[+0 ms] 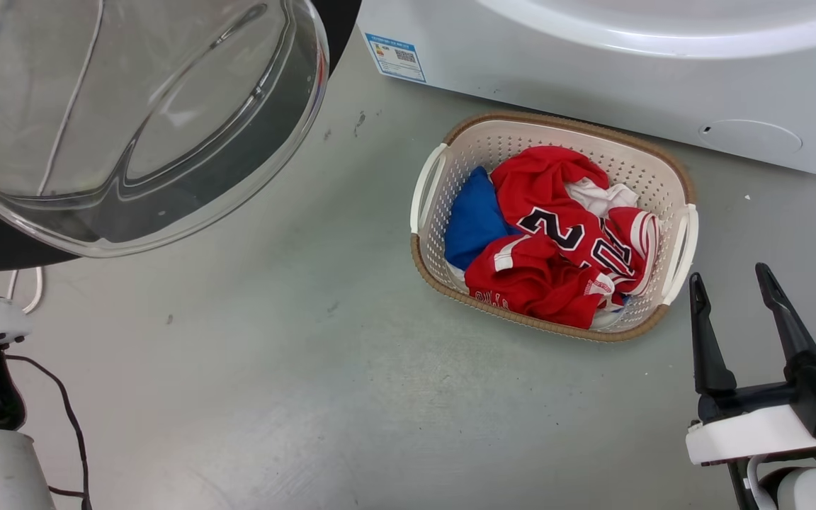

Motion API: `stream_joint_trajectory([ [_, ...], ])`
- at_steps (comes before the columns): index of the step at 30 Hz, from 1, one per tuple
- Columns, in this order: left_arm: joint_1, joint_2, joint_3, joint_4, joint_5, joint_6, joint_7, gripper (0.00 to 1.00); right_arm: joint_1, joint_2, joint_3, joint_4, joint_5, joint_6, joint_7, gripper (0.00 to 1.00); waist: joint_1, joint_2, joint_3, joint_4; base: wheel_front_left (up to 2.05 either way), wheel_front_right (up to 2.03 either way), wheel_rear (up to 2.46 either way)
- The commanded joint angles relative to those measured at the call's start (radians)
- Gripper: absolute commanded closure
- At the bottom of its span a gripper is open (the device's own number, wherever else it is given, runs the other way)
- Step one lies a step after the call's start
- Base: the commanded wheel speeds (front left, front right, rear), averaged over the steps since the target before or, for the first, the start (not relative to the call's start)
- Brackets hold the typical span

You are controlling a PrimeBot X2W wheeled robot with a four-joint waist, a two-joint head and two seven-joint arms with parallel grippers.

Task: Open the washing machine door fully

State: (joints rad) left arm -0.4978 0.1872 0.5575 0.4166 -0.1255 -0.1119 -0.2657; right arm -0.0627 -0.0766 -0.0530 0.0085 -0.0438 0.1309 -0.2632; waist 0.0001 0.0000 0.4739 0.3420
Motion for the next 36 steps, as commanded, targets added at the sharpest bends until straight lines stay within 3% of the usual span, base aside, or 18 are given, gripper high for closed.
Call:
stream_joint_trajectory([
  [1,-0.018,0.013,0.010,0.013,0.009,-0.003,0.002,1.00,-0.015,0.003,0.001,-0.003,-0.003,0.000,-0.002,0.00,-0.0001,0.0000,-0.006,-0.006,0.00,0.00,0.00],
  [10,0.007,0.040,0.026,0.051,0.033,-0.014,0.002,1.00,0.001,0.017,0.010,0.014,0.008,0.000,-0.002,0.00,-0.0001,0.0000,-0.056,-0.023,0.00,0.00,0.00],
  [19,0.108,0.040,0.001,0.021,0.049,-0.016,0.002,1.00,0.041,0.027,0.023,0.034,0.045,0.000,-0.002,0.00,-0.0001,0.0000,-0.179,-0.047,0.00,0.00,0.00],
  [30,0.288,0.001,-0.040,-0.176,0.074,-0.017,0.000,1.00,0.112,0.028,0.048,0.053,0.128,0.000,-0.002,0.00,-0.0001,0.0000,-0.365,-0.102,0.00,0.00,0.00],
  [36,0.389,-0.057,-0.133,-0.308,0.120,-0.017,0.000,1.00,0.154,0.028,0.052,0.054,0.159,0.000,-0.002,0.00,-0.0001,0.0000,-0.446,-0.135,0.00,0.00,0.00],
])
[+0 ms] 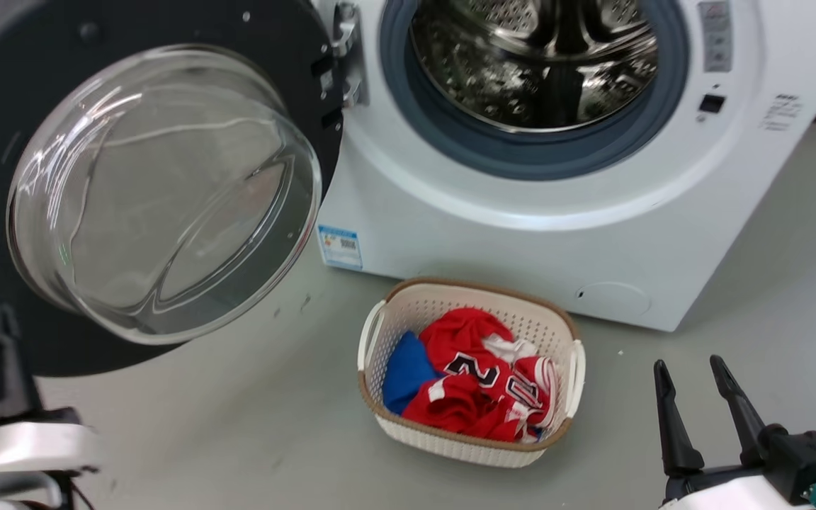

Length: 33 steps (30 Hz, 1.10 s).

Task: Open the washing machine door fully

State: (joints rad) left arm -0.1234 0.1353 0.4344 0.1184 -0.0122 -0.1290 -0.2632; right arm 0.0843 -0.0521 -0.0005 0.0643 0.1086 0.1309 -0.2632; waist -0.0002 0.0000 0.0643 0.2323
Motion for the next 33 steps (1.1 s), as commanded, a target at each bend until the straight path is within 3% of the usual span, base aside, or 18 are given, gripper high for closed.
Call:
stream_joint_trajectory([
  [1,0.031,-0.012,-0.033,-0.028,0.012,0.000,-0.002,1.00,0.017,0.003,-0.001,-0.004,0.008,0.000,-0.002,0.00,0.0002,0.0000,-0.045,-0.030,0.00,0.00,0.00],
  [14,0.193,-0.078,-0.231,-0.163,-0.010,0.022,-0.002,1.00,0.064,0.003,-0.017,-0.049,0.009,0.000,-0.002,0.00,0.0002,0.0000,-0.088,-0.149,0.00,0.00,0.00],
  [31,0.243,-0.085,-0.438,-0.095,-0.040,0.099,-0.002,1.00,0.094,0.003,-0.034,-0.074,0.017,0.000,-0.002,0.00,0.0002,0.0000,-0.079,-0.239,0.00,0.00,0.00],
  [32,0.242,-0.085,-0.442,-0.091,-0.035,0.103,-0.002,0.66,0.093,0.003,-0.035,-0.073,0.018,0.000,-0.002,0.00,0.0002,0.0000,-0.079,-0.241,0.00,0.00,0.00],
  [33,0.242,-0.085,-0.445,-0.088,-0.029,0.103,-0.002,0.23,0.093,0.003,-0.035,-0.072,0.018,0.000,-0.002,0.00,0.0002,0.0000,-0.078,-0.242,0.00,0.00,0.00],
])
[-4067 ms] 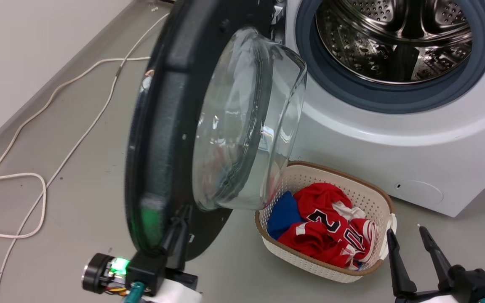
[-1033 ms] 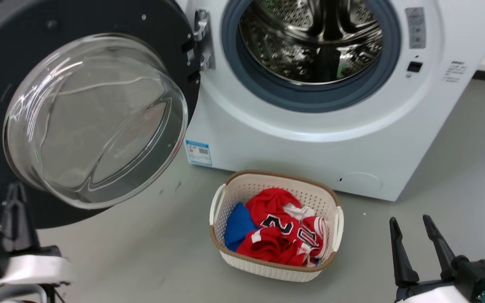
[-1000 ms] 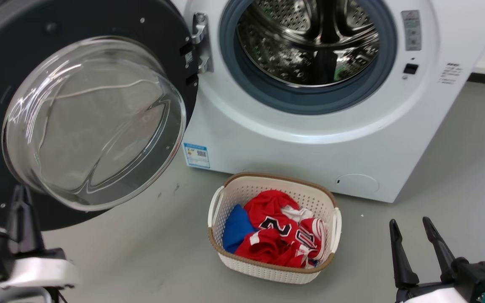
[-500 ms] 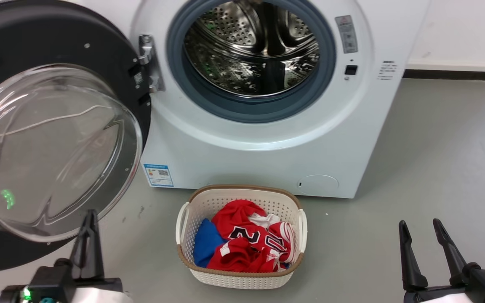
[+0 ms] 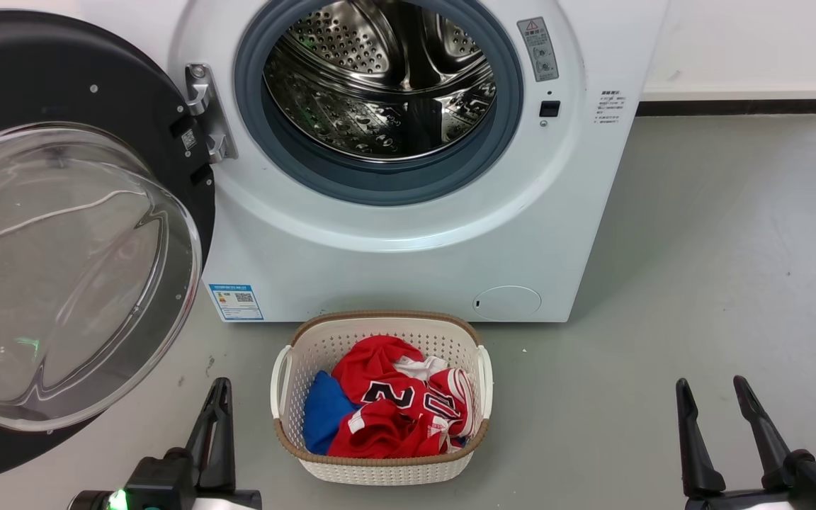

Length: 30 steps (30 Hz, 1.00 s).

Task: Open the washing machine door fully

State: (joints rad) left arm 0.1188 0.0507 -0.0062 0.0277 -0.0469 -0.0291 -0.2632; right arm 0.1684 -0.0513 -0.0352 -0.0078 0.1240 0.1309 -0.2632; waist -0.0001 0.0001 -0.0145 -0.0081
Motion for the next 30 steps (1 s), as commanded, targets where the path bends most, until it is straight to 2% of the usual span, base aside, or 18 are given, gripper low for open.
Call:
stream_joint_trajectory([
  [1,-0.004,0.000,-0.006,-0.003,0.013,0.006,-0.002,0.00,0.007,0.002,-0.001,0.001,0.004,0.000,-0.002,0.00,0.0001,-0.0001,0.001,-0.003,0.00,0.00,0.00],
  [19,-0.010,0.004,-0.003,0.005,0.039,0.021,-0.002,0.00,0.004,0.002,0.005,0.000,0.009,0.000,-0.002,0.00,0.0001,-0.0001,-0.004,-0.011,0.00,0.00,0.00],
  [20,-0.002,0.003,-0.004,0.005,0.035,0.020,0.000,1.00,-0.001,0.000,0.005,0.005,0.008,0.000,0.000,1.00,0.0001,-0.0001,-0.004,-0.011,0.00,0.00,0.00],
  [24,0.007,0.000,-0.007,0.044,0.034,0.020,0.005,1.00,0.002,0.000,0.008,0.042,0.009,0.000,0.003,1.00,0.0001,-0.0001,-0.004,-0.011,0.00,0.00,0.00],
  [30,-0.016,0.000,0.009,0.066,-0.092,0.010,0.039,1.00,-0.016,-0.007,0.012,0.055,0.135,0.000,0.024,1.00,0.0001,-0.0001,-0.003,-0.010,0.00,0.00,0.00],
])
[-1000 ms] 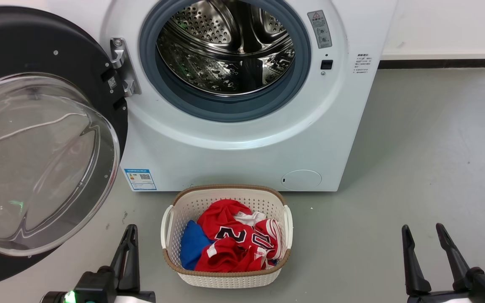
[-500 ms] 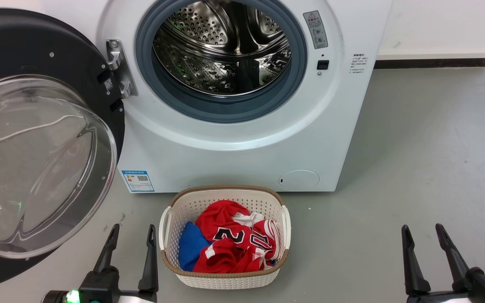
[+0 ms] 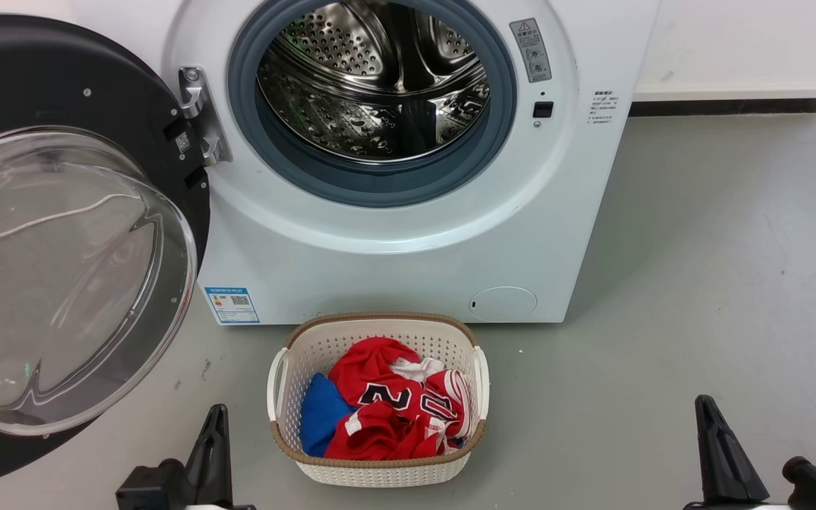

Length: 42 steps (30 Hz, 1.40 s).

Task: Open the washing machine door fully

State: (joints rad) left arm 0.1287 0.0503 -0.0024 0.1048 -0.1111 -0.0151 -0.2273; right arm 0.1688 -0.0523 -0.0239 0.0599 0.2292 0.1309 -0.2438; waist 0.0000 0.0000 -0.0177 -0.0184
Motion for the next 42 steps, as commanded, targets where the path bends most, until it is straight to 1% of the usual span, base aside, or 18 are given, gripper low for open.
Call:
stream_joint_trajectory([
  [1,-0.029,0.000,0.006,-0.009,-0.050,-0.005,0.008,1.00,-0.021,-0.007,0.001,-0.009,0.052,0.000,0.009,1.00,0.0000,0.0000,0.000,0.000,0.00,0.00,0.00],
  [18,-0.076,0.000,0.029,0.020,-0.379,-0.030,0.081,1.00,-0.083,-0.023,0.003,0.034,0.372,0.000,0.069,1.00,0.0000,0.0000,0.003,0.003,0.00,0.00,0.00],
  [19,-0.083,0.000,0.033,0.026,-0.430,-0.035,0.093,1.00,-0.091,-0.025,0.003,0.041,0.422,0.000,0.080,1.00,0.0000,0.0000,0.004,0.003,0.00,0.00,0.00],
  [42,-0.135,0.000,0.061,0.062,-0.775,-0.062,0.174,1.00,-0.152,-0.032,-0.007,0.085,0.749,0.000,0.152,1.00,0.0000,0.0000,0.008,0.007,0.00,0.00,0.00],
])
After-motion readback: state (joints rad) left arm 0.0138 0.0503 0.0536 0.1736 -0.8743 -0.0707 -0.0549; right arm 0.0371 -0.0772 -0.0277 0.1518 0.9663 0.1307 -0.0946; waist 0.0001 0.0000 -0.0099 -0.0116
